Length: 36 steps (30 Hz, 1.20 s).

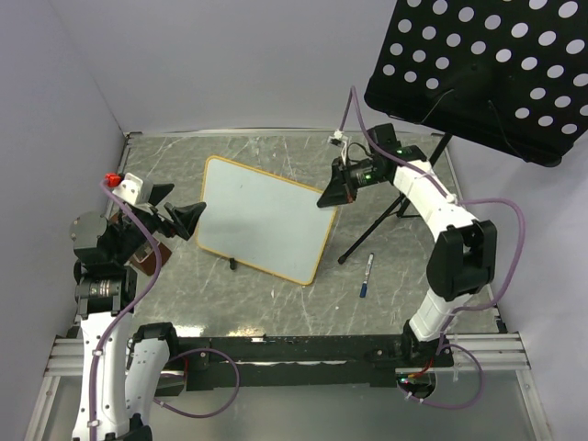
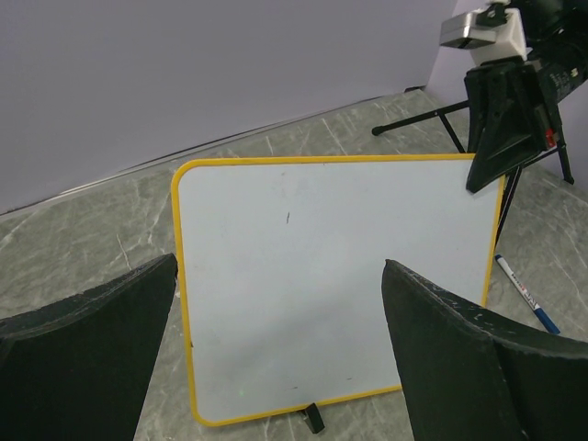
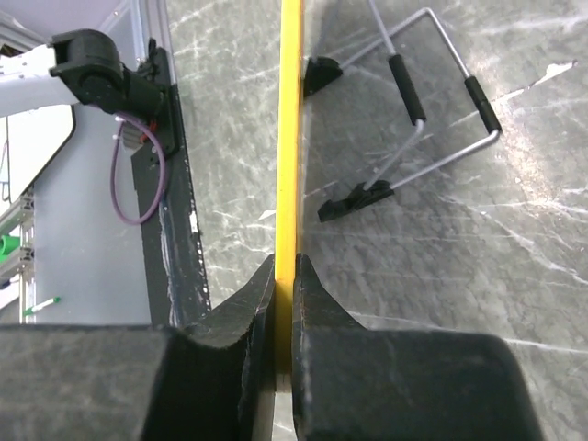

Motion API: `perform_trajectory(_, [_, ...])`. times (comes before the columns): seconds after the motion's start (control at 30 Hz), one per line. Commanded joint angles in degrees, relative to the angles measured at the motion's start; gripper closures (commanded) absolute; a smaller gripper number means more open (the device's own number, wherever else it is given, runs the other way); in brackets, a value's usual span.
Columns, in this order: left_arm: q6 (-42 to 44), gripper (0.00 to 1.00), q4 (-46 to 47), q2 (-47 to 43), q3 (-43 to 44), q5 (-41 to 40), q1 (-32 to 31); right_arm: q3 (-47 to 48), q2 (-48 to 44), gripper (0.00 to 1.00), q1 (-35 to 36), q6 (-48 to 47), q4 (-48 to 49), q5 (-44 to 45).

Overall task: Write a sentence on the whiteboard
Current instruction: Put down the whiteboard on the whiteboard stand, then pass from the right arm to the left

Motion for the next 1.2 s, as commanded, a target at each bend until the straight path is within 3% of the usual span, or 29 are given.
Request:
perform_trajectory(0.0, [-1.1,0.03,0.3,0.0,0.2,0.9,-0.1,1.6,-8.4,1.0,-2.2,3.2,8.1,-7.3])
perform_trajectory(0.33, [-0.9,0.03,0.3,-0.1,-0.5,0.9,-0.1,4.8,-10.5,1.0,-3.3,7.3,9.2,-9.4])
perform_trajectory(0.83, [-1.5,0.04,1.2,1.3,-1.3,2.2,-0.1,9.7,-4.7,1.0,-2.3,10.4,16.1,-9.0])
perform_trajectory(1.0, [-3.6,0.04,6.5,4.0,-4.1,2.3,0.1,8.0,-3.1,1.0,-2.1,8.0,15.8,-8.8])
perform_trajectory(1.17, [-7.8,0.03,19.0,15.2,-4.2,17.6,5.3,6.2,-2.2,1.0,-2.1,6.6,16.4,-9.7])
